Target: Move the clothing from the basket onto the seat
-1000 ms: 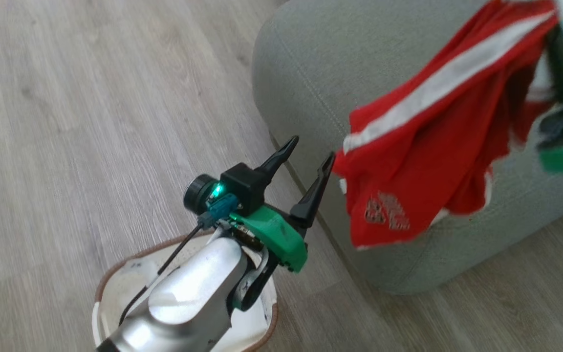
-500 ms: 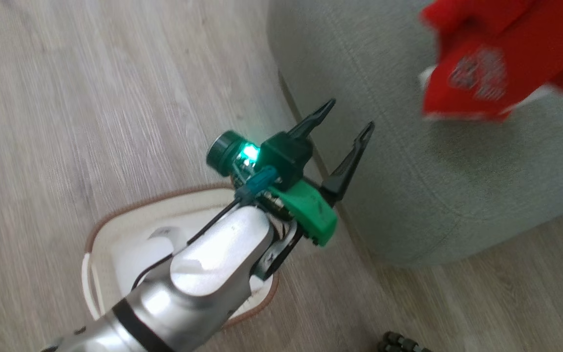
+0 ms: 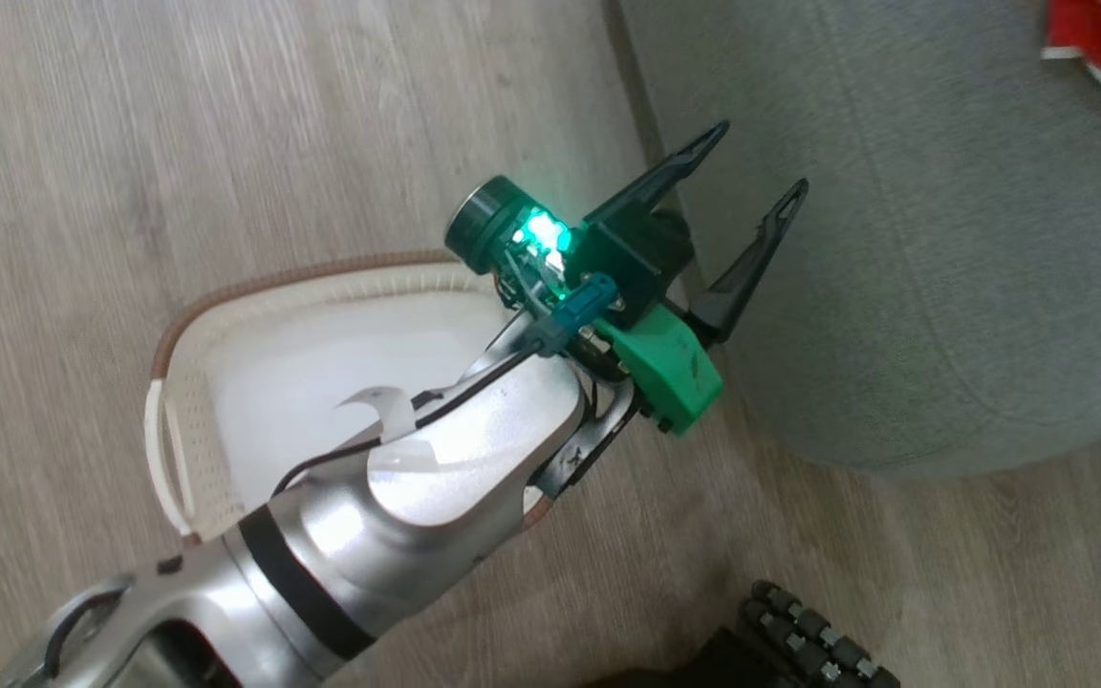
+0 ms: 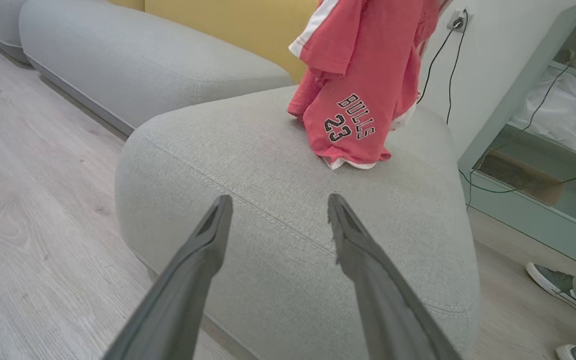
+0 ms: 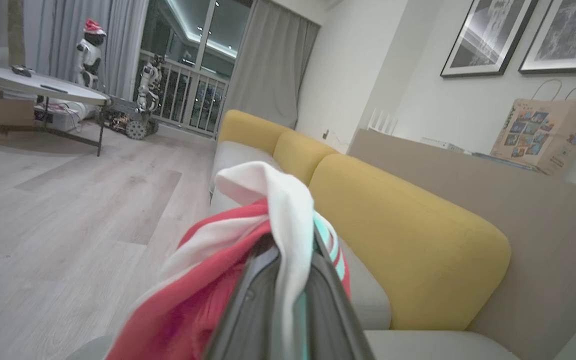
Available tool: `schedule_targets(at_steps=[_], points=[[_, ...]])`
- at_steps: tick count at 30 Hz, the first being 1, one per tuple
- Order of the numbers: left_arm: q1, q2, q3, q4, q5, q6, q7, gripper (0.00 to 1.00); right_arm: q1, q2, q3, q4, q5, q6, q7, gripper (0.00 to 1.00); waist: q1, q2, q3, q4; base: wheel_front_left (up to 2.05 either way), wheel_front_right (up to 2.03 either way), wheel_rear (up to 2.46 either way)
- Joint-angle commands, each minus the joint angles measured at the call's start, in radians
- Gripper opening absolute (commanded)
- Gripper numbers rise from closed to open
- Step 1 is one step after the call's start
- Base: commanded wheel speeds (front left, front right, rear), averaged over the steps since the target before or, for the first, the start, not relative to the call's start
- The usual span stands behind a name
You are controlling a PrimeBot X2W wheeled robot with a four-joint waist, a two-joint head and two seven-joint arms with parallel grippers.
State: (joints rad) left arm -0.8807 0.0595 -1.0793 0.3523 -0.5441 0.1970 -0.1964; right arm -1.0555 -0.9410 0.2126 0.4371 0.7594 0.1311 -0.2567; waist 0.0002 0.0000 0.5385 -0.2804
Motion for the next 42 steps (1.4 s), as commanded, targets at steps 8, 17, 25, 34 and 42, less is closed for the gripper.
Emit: schedule_targets(at_steps=[8,17,25,34,42], points=[[-0.085,-0.009,-0.064,-0.028,-0.074,0.054,-0.033,1.00,0.017,0.002,0.109,0.148,0.008,0.000,-0.005,0.00,-0.0002,0.0000,0.101,0.047,0.00,0.00,0.00],[-0.129,-0.009,-0.119,-0.025,-0.148,0.098,-0.059,1.00,0.041,0.030,0.369,0.356,0.160,0.000,0.030,0.00,-0.0002,0.0000,0.109,0.074,0.00,0.00,0.00],[-0.129,-0.009,-0.124,-0.026,-0.174,0.121,-0.065,1.00,0.020,-0.017,0.583,0.389,0.332,0.000,0.161,0.00,-0.0002,0.0000,0.080,0.092,0.00,0.00,0.00],[-0.083,-0.009,-0.087,-0.031,-0.164,0.106,-0.065,1.00,-0.033,-0.033,0.733,0.407,0.389,0.000,0.182,1.00,-0.0002,0.0000,-0.010,0.084,0.00,0.00,0.00],[0.015,-0.009,-0.007,-0.012,-0.144,0.058,-0.065,1.00,-0.081,-0.061,0.879,0.376,0.420,0.000,0.220,1.00,-0.0002,0.0000,-0.160,0.054,0.00,0.00,0.00]])
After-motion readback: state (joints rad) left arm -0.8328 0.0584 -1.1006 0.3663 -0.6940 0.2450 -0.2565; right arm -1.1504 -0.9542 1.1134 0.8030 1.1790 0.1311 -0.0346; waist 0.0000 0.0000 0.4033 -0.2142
